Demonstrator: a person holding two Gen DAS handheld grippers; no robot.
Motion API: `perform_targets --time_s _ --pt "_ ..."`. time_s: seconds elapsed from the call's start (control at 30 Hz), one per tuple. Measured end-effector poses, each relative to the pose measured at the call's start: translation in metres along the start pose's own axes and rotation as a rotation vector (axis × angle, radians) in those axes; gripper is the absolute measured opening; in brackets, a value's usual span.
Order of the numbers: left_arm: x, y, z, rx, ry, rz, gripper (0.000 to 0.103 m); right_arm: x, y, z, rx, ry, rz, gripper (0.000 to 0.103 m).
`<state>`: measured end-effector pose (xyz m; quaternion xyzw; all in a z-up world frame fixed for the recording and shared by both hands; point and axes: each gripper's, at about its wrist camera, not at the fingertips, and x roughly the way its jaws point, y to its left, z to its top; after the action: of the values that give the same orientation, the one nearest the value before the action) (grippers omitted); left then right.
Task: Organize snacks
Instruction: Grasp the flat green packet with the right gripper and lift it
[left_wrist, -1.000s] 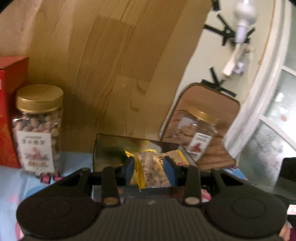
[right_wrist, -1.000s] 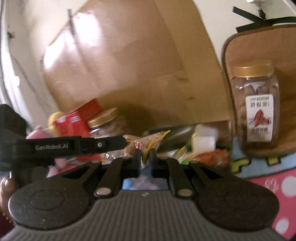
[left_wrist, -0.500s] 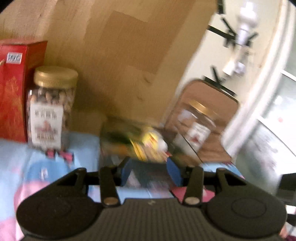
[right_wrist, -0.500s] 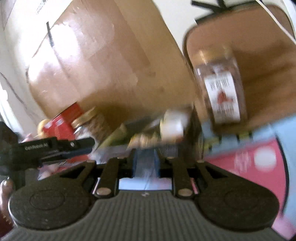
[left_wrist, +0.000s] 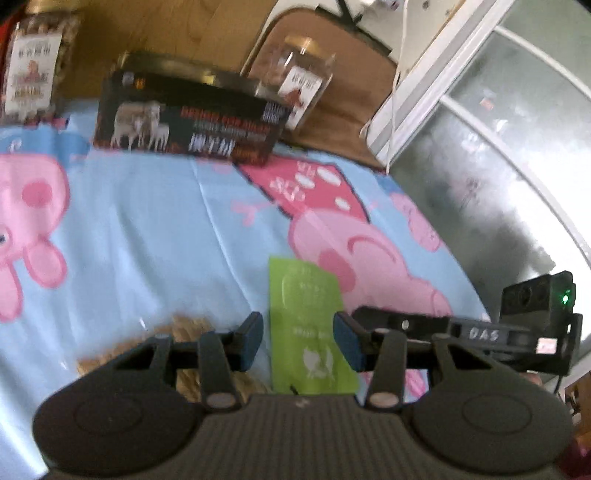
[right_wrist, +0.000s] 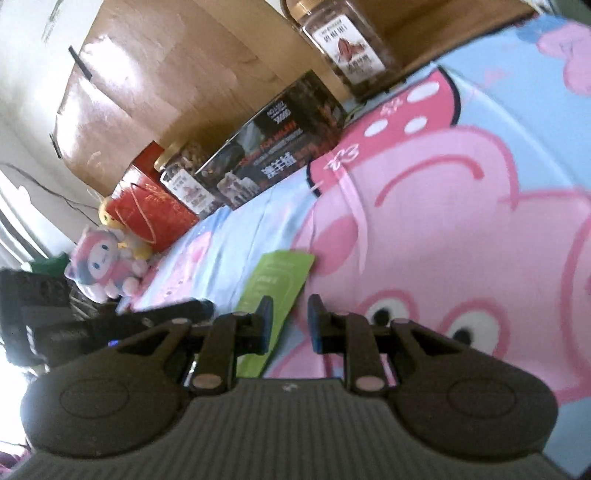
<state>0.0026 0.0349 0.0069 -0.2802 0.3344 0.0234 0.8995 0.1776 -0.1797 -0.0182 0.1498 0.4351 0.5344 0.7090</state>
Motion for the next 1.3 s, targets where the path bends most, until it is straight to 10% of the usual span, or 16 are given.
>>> perform_targets --time_s 0.37,0.67,0.73,0.8,1.3 --pt "-0.004 0.012 -0.008 -0.088 -0.011 -0.042 0.043 0.022 0.005 -0.007 0.094 0.027 0.111 0.009" --pt "-0.024 0.016 0.012 -0.14 -0.095 -0.178 0.07 0.013 -0.016 0.019 0.322 -0.007 0.345 0.005" --pt "-0.023 0.014 0.016 -0.145 -0.099 -0.197 0.062 0.015 -0.018 0.028 0.365 -0.013 0.398 0.005" --pt "-0.023 0.013 0.02 -0.134 -0.101 -0.216 0.032 0.018 -0.016 0.037 0.381 -0.015 0.434 0.005" --pt "-0.028 0.048 0.151 -0.09 -0.3 0.009 0.031 0.106 0.083 0.177 -0.058 -0.105 0.263 0.006"
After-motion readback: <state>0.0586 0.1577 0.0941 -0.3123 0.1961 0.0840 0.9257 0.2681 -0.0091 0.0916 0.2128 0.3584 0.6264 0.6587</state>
